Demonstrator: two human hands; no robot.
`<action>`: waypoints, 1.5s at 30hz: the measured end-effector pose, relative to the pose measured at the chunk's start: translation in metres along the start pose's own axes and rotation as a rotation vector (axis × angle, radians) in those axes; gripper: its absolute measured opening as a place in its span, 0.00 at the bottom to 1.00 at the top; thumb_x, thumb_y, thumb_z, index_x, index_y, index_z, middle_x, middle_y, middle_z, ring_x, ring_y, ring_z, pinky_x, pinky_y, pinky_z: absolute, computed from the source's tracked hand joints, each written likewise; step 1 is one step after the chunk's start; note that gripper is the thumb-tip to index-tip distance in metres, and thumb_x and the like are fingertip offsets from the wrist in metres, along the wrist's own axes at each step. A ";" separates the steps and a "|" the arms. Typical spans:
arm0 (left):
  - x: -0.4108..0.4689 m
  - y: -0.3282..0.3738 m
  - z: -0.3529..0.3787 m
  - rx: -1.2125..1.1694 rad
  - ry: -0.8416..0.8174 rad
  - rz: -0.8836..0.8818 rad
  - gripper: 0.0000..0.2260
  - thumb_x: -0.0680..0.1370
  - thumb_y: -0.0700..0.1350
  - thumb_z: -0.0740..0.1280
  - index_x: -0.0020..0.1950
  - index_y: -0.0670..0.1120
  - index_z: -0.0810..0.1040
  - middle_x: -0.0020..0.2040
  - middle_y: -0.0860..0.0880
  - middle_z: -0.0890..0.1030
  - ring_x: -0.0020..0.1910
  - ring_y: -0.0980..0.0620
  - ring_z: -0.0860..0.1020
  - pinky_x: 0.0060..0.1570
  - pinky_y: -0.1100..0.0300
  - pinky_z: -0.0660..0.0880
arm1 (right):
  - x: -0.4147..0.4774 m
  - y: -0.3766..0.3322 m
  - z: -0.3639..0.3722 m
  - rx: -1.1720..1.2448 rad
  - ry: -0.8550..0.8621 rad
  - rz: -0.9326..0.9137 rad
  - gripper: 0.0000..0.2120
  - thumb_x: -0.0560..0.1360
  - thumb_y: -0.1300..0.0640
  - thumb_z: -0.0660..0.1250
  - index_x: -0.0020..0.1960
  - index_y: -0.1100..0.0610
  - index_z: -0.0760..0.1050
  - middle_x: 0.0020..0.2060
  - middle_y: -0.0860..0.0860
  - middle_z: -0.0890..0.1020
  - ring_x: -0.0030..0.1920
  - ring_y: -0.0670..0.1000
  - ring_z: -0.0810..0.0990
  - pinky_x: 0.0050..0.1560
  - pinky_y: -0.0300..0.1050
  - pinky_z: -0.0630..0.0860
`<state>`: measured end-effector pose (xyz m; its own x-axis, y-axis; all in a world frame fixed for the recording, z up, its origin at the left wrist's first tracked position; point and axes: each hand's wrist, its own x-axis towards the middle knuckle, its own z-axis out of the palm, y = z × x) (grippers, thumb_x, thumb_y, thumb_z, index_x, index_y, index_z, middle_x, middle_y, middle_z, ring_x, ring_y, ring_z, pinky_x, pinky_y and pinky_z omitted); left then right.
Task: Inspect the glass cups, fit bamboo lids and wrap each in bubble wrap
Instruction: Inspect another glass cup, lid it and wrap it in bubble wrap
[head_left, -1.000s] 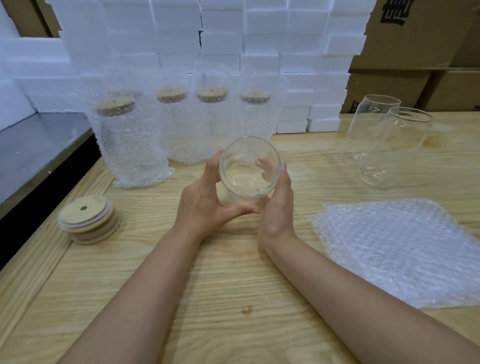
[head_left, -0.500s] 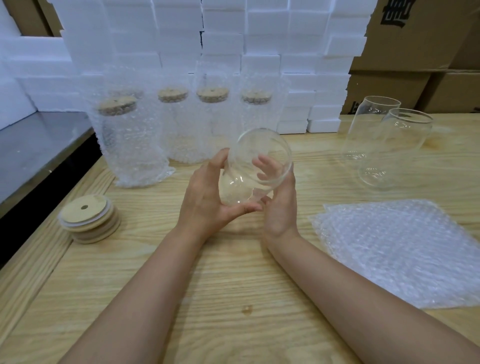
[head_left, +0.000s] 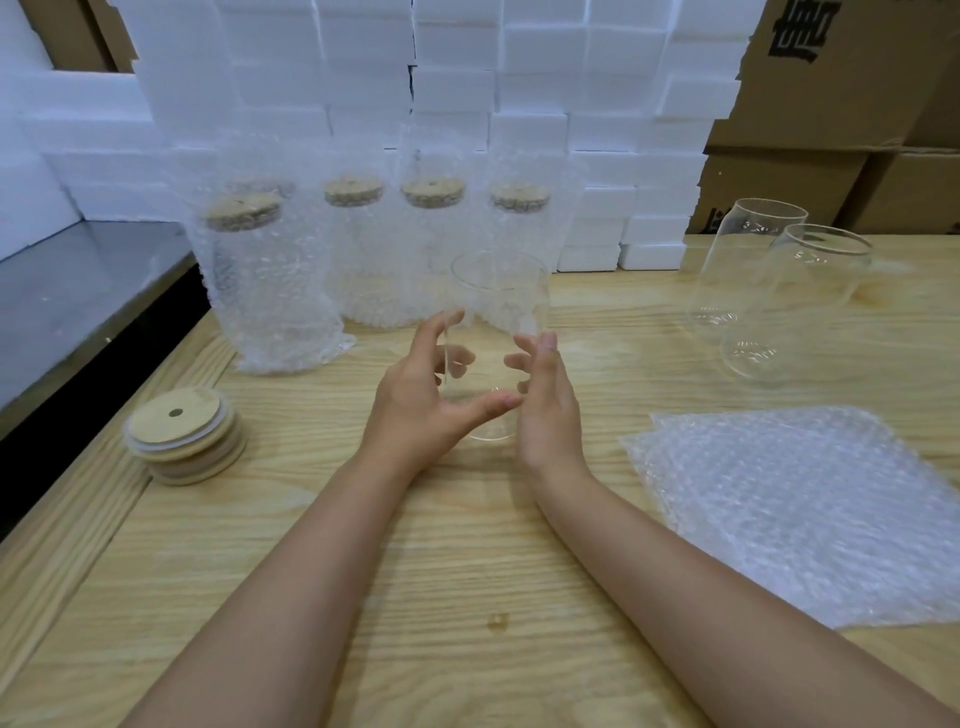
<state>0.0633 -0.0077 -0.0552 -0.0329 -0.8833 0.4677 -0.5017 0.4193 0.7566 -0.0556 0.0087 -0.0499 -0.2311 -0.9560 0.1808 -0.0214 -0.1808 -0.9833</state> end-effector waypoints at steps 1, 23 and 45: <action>0.000 0.000 -0.001 0.002 -0.003 -0.008 0.40 0.57 0.72 0.70 0.66 0.64 0.62 0.48 0.58 0.80 0.51 0.58 0.78 0.48 0.69 0.69 | 0.000 0.000 0.001 -0.014 0.005 -0.004 0.31 0.73 0.34 0.44 0.64 0.48 0.73 0.57 0.47 0.78 0.61 0.50 0.74 0.65 0.47 0.68; 0.015 0.006 -0.145 0.892 -0.129 -0.895 0.40 0.71 0.60 0.72 0.75 0.48 0.58 0.74 0.39 0.61 0.72 0.36 0.61 0.65 0.38 0.66 | -0.001 0.003 -0.003 -0.104 -0.019 -0.014 0.13 0.81 0.42 0.50 0.49 0.47 0.69 0.41 0.41 0.75 0.41 0.38 0.74 0.37 0.20 0.65; 0.022 0.008 -0.119 0.927 -0.164 -0.631 0.29 0.71 0.61 0.72 0.66 0.51 0.67 0.58 0.43 0.75 0.53 0.43 0.73 0.42 0.53 0.68 | 0.001 0.006 -0.003 -0.076 -0.008 -0.009 0.16 0.81 0.42 0.50 0.53 0.51 0.70 0.44 0.40 0.75 0.47 0.40 0.74 0.44 0.32 0.66</action>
<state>0.1619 0.0014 0.0154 0.3740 -0.9274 0.0050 -0.9136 -0.3675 0.1742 -0.0585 0.0071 -0.0556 -0.2230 -0.9563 0.1893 -0.0977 -0.1713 -0.9804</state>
